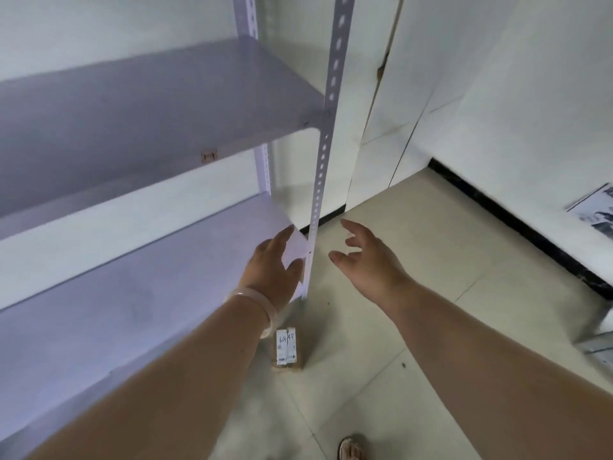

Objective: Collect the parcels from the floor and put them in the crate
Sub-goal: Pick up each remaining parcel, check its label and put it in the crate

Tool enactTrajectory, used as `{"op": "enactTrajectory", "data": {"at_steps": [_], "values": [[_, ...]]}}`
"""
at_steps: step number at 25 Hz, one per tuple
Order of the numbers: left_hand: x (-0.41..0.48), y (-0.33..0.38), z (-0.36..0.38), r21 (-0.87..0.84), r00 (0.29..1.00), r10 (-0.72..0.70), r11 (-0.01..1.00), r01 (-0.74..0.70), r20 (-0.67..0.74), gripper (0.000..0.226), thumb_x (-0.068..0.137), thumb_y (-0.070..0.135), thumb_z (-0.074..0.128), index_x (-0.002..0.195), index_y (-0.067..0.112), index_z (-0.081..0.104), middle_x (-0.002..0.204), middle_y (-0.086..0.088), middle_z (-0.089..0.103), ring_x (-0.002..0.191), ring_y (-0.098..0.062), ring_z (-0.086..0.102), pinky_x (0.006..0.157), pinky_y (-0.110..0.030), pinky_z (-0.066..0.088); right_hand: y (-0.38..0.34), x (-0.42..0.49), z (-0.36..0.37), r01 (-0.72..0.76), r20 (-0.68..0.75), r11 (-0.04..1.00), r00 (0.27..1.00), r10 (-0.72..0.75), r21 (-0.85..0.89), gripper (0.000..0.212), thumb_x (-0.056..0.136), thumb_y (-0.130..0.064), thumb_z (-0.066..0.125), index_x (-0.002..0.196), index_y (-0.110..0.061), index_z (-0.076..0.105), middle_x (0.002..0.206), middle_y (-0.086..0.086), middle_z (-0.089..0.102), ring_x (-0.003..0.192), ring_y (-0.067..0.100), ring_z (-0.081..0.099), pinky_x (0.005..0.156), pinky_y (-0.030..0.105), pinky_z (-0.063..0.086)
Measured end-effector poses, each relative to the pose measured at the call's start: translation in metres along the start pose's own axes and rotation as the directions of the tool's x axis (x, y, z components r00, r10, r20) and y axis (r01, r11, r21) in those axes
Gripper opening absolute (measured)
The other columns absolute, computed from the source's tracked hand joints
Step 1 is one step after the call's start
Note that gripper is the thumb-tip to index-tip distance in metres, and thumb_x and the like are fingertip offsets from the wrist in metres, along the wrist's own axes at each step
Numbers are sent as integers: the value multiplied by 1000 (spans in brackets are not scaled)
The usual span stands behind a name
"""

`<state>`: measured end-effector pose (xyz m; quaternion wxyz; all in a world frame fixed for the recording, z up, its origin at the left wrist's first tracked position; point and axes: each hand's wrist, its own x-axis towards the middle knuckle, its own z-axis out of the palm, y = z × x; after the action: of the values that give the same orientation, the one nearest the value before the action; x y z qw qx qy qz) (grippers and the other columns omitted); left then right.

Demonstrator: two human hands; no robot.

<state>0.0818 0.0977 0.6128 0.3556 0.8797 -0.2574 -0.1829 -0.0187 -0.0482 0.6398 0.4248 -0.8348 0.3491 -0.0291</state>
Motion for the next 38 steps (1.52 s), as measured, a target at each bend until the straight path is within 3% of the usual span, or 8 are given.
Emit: {"op": "enactTrajectory", "data": {"at_steps": [10,15,23,27,29,33,36,38], "values": [[44,-203,178,41,965,-258,966,256,50,57,93,30,53,144,39,30,143,0,41,126,-19,48,108,-36,37,218,93,170,-118,252,984,956,150,-135,61,90,-34,61,144,-32,34,134,3,51,118,19,55,101,39,45],[74,-319,274,93,942,-332,941,326,57,53,92,28,51,142,38,35,138,-1,46,122,-20,49,104,-29,36,317,145,272,-149,285,976,940,189,-157,58,91,-31,61,144,-29,37,134,5,54,121,19,53,102,32,42],[74,-472,412,169,882,-453,887,430,130,59,89,24,55,144,30,34,139,-8,47,122,-29,50,102,-37,41,465,166,427,-202,359,965,899,250,-165,68,88,-30,65,146,-36,31,141,6,47,114,21,59,97,34,48],[82,-504,444,119,837,-530,848,517,136,70,91,25,57,149,34,19,144,-3,38,125,-28,46,100,-37,40,501,176,459,-324,357,938,867,347,-125,79,88,-31,65,150,-38,16,149,6,38,121,23,55,86,22,41],[84,-511,457,-6,793,-581,806,592,182,80,91,26,60,150,36,8,139,8,44,112,-22,54,91,-34,45,505,177,472,-352,409,932,840,355,-87,87,89,-31,65,150,-40,4,150,4,38,118,23,56,86,25,46],[80,-515,475,-95,785,-593,784,614,179,70,87,30,65,146,30,26,122,10,60,89,-9,55,76,-22,43,507,176,482,-297,415,951,857,307,-91,90,89,-27,65,151,-38,0,133,-3,58,112,19,60,96,30,48],[69,-499,472,-137,791,-587,781,610,172,66,88,29,64,144,30,30,110,16,58,73,4,51,57,-13,37,502,170,468,-275,404,957,868,290,-97,88,89,-25,65,150,-40,4,130,-2,59,108,19,62,96,35,51],[64,-483,462,-160,799,-581,783,601,158,66,88,27,64,144,30,30,104,19,54,72,3,50,58,-11,36,491,165,457,-255,397,962,877,271,-94,88,89,-25,65,150,-41,4,128,-2,59,107,19,62,94,32,51]]}}
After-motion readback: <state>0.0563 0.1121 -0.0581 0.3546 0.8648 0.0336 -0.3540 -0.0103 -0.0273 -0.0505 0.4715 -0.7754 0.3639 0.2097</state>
